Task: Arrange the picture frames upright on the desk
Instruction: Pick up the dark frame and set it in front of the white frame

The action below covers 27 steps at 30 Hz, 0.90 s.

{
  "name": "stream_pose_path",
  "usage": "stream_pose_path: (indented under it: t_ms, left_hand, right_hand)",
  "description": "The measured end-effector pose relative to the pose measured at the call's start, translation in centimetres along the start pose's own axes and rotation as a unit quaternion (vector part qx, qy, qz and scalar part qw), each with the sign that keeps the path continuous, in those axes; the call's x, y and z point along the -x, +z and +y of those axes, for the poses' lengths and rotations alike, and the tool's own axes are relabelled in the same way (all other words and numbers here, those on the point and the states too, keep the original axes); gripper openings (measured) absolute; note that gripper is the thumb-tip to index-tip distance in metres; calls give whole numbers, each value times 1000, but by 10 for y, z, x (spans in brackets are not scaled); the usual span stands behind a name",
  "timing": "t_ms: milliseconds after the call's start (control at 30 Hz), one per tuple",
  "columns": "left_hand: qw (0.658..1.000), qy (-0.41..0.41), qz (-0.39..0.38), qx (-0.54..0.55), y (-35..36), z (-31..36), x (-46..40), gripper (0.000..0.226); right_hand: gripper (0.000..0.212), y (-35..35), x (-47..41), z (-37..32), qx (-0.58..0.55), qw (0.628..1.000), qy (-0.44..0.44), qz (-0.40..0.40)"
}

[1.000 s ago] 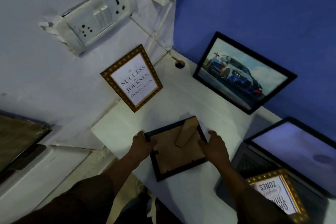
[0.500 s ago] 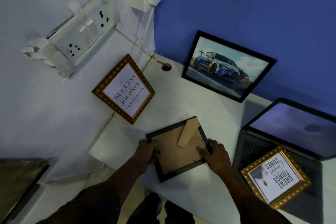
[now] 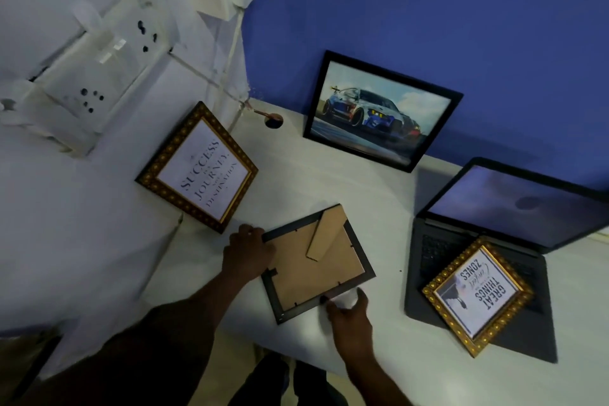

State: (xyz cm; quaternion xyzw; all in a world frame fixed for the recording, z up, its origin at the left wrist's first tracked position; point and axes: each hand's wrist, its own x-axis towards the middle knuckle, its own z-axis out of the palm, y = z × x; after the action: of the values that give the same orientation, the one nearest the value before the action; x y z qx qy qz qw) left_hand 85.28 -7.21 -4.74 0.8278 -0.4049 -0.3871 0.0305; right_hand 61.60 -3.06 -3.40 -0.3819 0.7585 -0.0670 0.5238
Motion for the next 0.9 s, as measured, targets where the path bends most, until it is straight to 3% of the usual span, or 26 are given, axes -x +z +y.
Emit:
stream_pose_path:
  t_ms: [167,300,367,533,633,733,833,900]
  left_hand:
    - [998,11,-29,-54,1,1,-3,42]
    - [994,-2,-73,79,2,-2,3,30]
    - [994,27,-68,87,2,-4,6,25]
    - [979,93,-73,167,-11,5,11,23]
    - [957,108,-88,254,-25,24,21,35]
    - [918,49,-144,367,-39,46,39,29]
    - [885,26,-147,441,-53,64,56,16]
    - [879,27,-139,456,-60,76,69,24]
  right_hand:
    - [85,10,4,-4,-93,996,4,6]
    - [80,-1,-6,3,-117,993,1,19]
    - [72,-9,-10,9,-107,994,-21,17]
    - [68,-38,-21,17,35,983,-177,29]
    - [70,-54,-26,17,211,933,-286,52]
    - [67,-68,-33,12,319,874,-348,113]
    - [50,-89,-38,5,281,843,-434,149]
    - [30,-107,-31,0,177,854,-477,107]
